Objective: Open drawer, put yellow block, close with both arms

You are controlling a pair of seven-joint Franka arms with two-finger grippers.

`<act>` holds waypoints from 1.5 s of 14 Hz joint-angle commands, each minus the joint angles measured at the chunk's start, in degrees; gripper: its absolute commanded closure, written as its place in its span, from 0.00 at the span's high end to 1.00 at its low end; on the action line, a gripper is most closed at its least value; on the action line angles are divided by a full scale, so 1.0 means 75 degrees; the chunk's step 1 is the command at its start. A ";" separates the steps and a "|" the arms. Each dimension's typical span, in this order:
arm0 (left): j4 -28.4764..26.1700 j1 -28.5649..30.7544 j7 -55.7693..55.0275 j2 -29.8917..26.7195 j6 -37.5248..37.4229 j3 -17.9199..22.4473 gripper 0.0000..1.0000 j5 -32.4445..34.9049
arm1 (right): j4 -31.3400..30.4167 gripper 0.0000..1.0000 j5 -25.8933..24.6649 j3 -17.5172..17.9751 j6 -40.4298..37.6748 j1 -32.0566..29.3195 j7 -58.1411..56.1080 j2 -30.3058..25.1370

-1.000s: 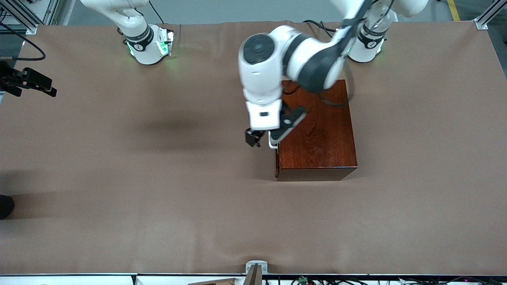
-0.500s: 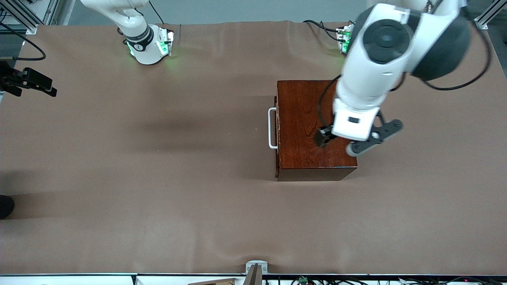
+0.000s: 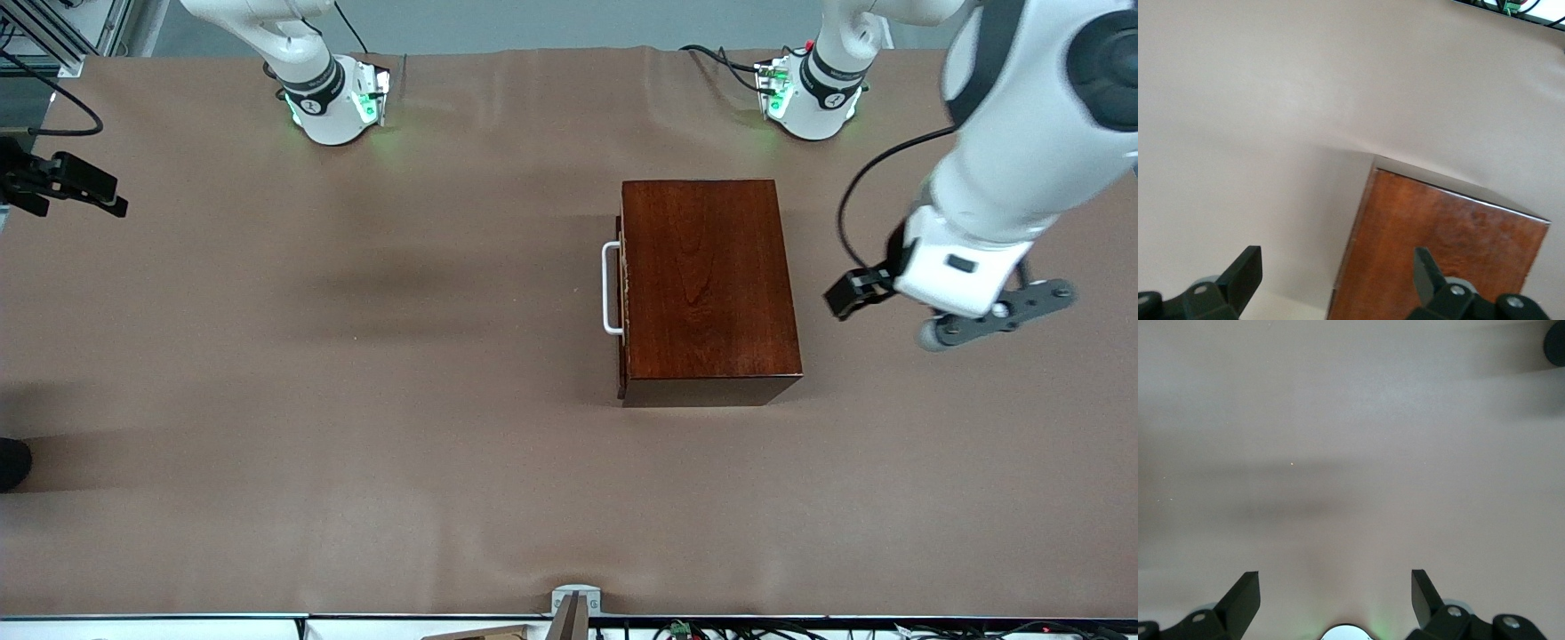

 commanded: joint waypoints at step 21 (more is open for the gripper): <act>-0.3047 0.2646 0.3110 -0.2827 0.0054 -0.1498 1.00 -0.0014 | -0.0144 1.00 0.0092 0.0089 -0.0038 -0.0144 -0.0011 -0.0181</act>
